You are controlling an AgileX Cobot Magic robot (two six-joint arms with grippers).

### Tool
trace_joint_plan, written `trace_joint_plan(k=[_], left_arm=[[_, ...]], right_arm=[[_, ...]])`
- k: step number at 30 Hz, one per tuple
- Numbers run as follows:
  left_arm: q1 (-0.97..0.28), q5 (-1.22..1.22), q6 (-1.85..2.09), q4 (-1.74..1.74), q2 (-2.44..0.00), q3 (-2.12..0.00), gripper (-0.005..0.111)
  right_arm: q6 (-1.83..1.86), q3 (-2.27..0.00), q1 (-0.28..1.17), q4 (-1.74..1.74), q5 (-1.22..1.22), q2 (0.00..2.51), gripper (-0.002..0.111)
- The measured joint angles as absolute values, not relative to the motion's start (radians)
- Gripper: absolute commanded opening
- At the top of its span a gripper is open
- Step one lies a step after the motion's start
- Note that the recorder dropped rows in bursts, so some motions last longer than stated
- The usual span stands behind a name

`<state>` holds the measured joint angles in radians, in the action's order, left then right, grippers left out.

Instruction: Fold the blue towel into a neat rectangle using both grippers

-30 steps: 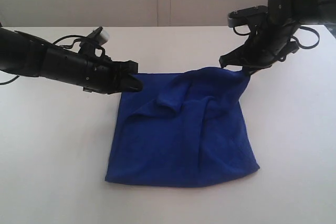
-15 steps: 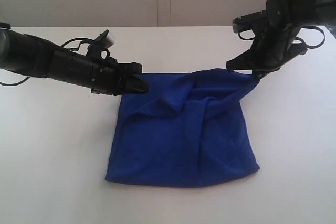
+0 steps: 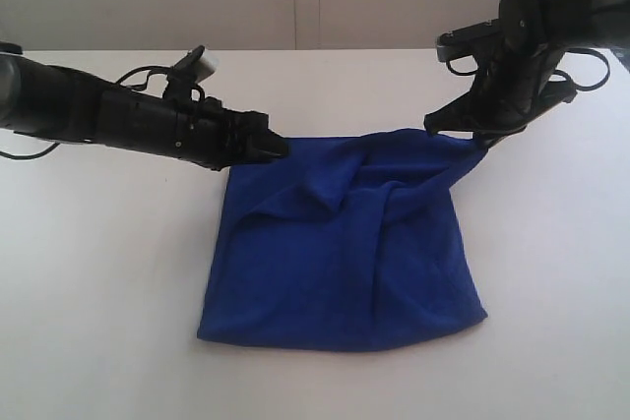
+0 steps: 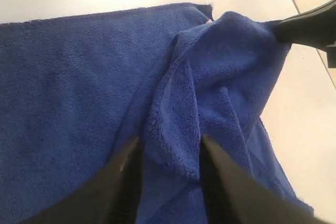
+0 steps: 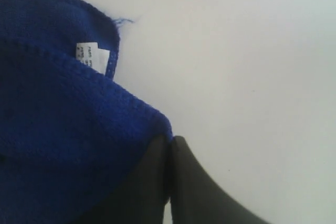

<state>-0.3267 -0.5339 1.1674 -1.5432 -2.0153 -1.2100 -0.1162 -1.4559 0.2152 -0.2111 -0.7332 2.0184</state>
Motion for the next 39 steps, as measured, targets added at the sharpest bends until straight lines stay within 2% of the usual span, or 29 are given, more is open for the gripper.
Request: trace_joint_plan(k=[21,39], left_arm=[[-0.327,-0.701,1.203,-1.549,-2.249,-1.446,0.043],[-0.360,-0.691,1.227,-1.475,-2.275,-1.457,0.043]], right_arm=[[-0.116,-1.456,0.215,-0.211,-0.733,2.018,0.000],[-0.117,-1.456,0.215,-0.211,-0.733,2.018,0.000]])
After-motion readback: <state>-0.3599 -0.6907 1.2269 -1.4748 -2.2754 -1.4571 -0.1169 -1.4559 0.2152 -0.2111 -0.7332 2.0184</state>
